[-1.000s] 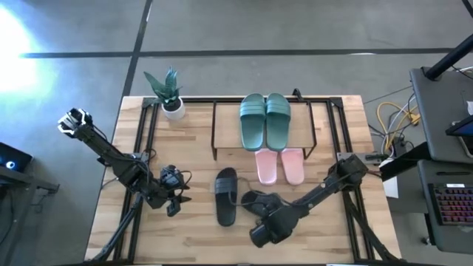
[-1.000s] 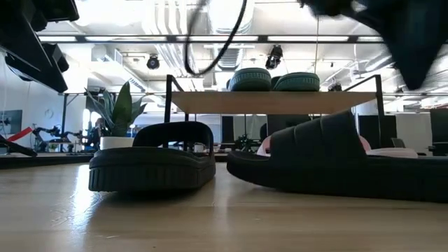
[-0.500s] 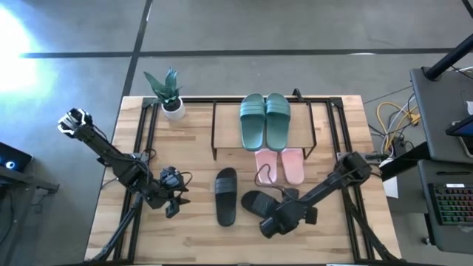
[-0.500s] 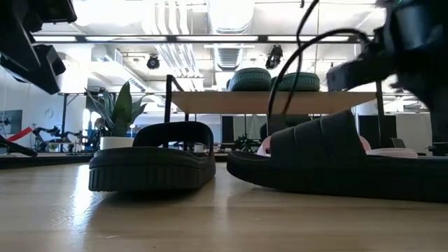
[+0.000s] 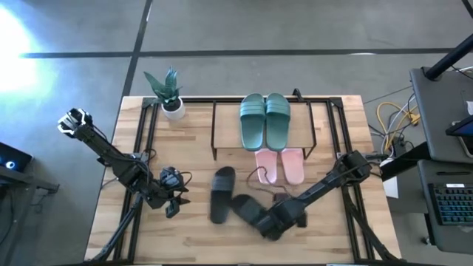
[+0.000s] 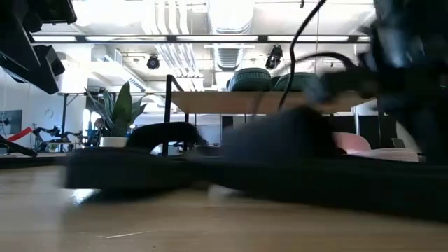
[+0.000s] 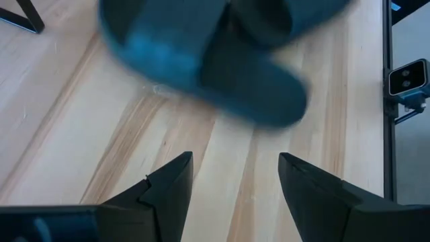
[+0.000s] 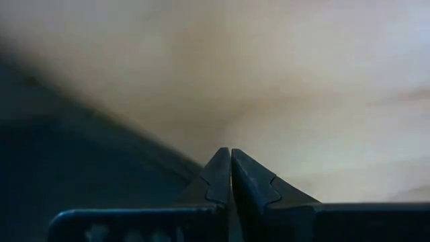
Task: Pick and place slides into the shelf
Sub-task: Move the left black slipper to the right of the left black slipper, then move the black slippers under the shelf
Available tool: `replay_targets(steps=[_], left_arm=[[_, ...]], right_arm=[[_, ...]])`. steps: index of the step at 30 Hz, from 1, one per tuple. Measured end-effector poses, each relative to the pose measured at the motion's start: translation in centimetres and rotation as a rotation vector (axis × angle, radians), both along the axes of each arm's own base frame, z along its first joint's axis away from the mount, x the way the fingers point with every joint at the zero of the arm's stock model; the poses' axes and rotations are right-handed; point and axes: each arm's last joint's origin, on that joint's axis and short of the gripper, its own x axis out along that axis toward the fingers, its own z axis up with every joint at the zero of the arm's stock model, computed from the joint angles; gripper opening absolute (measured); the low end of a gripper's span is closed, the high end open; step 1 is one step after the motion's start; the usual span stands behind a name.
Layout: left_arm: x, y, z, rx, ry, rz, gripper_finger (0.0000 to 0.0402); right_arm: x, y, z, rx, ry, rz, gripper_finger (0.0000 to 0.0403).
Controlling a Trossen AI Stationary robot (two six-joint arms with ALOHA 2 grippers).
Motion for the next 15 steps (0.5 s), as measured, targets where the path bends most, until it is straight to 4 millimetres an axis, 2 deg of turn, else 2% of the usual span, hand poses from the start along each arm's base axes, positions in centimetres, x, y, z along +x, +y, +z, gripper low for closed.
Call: replay_targets(steps=[2,7,11,15], left_arm=[[0.0,0.0,0.0,0.001,0.000,-0.001,0.0205],[0.0,0.0,0.0,0.005,-0.001,-0.006,0.0205],[-0.1,0.1,-0.2,0.007,0.020,-0.013,0.0205],[-0.1,0.0,-1.3,0.069,0.061,-0.015,0.0205]], right_arm=[[1.2,0.7,0.5,0.023,-0.135,0.010,0.0009],[1.7,0.6,1.6,-0.051,-0.185,-0.028,0.0009],[1.7,1.3,2.4,-0.049,-0.197,0.110,0.0009],[1.9,2.2,3.3,-0.038,-0.239,0.219,0.0009]])
